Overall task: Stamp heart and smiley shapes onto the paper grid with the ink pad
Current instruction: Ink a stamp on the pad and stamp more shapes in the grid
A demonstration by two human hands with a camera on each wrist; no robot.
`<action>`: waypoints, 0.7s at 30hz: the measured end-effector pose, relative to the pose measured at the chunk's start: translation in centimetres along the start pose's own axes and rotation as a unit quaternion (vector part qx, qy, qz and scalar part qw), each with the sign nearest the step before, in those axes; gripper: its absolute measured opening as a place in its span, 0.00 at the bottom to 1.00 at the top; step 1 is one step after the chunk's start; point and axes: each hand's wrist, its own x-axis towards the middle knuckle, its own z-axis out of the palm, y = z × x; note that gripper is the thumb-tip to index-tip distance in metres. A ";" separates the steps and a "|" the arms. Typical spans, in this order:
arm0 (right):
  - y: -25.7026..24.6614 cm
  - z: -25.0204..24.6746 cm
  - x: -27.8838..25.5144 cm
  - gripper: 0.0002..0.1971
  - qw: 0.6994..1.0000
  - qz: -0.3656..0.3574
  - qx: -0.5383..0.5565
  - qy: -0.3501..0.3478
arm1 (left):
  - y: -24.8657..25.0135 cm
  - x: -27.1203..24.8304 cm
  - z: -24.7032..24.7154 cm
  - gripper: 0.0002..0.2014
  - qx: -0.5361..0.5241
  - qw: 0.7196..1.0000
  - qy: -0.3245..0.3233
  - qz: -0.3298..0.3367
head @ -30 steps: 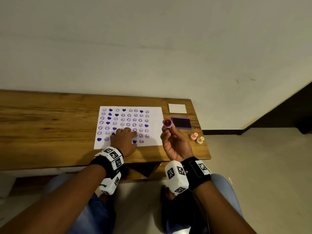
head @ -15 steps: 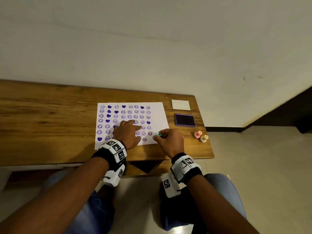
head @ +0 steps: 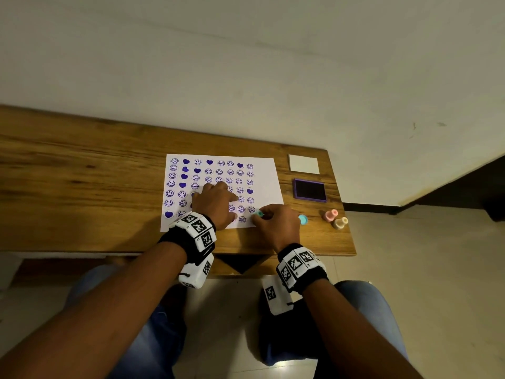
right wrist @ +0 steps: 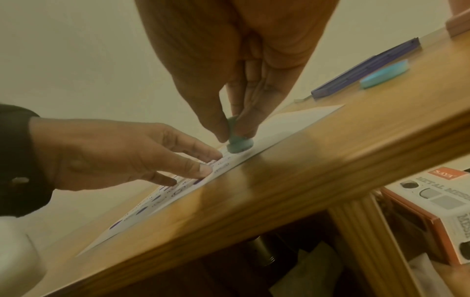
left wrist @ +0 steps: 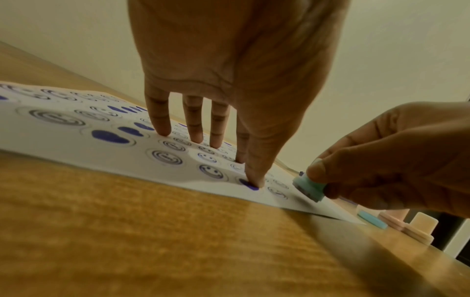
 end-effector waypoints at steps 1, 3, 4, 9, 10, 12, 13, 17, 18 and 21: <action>0.0 0.1 0.0 0.18 1.000 0.002 -0.003 -0.002 | 0.0 0.0 0.0 0.25 0.000 1.000 -0.001 0.000; -0.1 0.3 0.0 0.17 1.000 0.005 -0.021 -0.010 | 0.0 -0.1 -0.1 0.25 0.000 1.000 -0.003 -0.001; -0.2 0.3 0.0 0.17 0.999 0.006 -0.034 -0.015 | 0.1 -0.1 -0.2 0.25 -0.001 1.000 -0.004 -0.002; -0.9 0.6 0.8 0.12 0.995 0.006 -0.095 -0.026 | 0.2 -0.1 -0.4 0.26 0.000 1.000 -0.016 -0.006; -1.2 0.6 1.2 0.12 0.993 0.010 -0.116 -0.034 | 0.2 -0.1 -0.5 0.25 -0.001 1.000 -0.016 -0.008; -1.7 0.7 2.2 0.15 0.986 0.016 -0.156 -0.054 | 0.3 0.0 -0.6 0.25 -0.001 1.000 -0.016 -0.011; -1.9 0.7 2.7 0.17 0.983 0.016 -0.170 -0.064 | 0.4 0.1 -0.5 0.25 -0.003 1.000 -0.018 -0.012; -2.2 0.6 4.3 0.22 0.978 0.021 -0.187 -0.095 | 0.6 0.3 -0.7 0.24 -0.010 1.000 -0.020 -0.016; -2.0 0.7 4.5 0.22 0.977 0.022 -0.187 -0.097 | 0.6 0.4 -0.6 0.24 -0.013 1.000 -0.021 -0.017; -1.8 0.8 4.7 0.22 0.978 0.021 -0.183 -0.101 | 0.8 0.6 -0.5 0.23 -0.021 0.999 -0.024 -0.025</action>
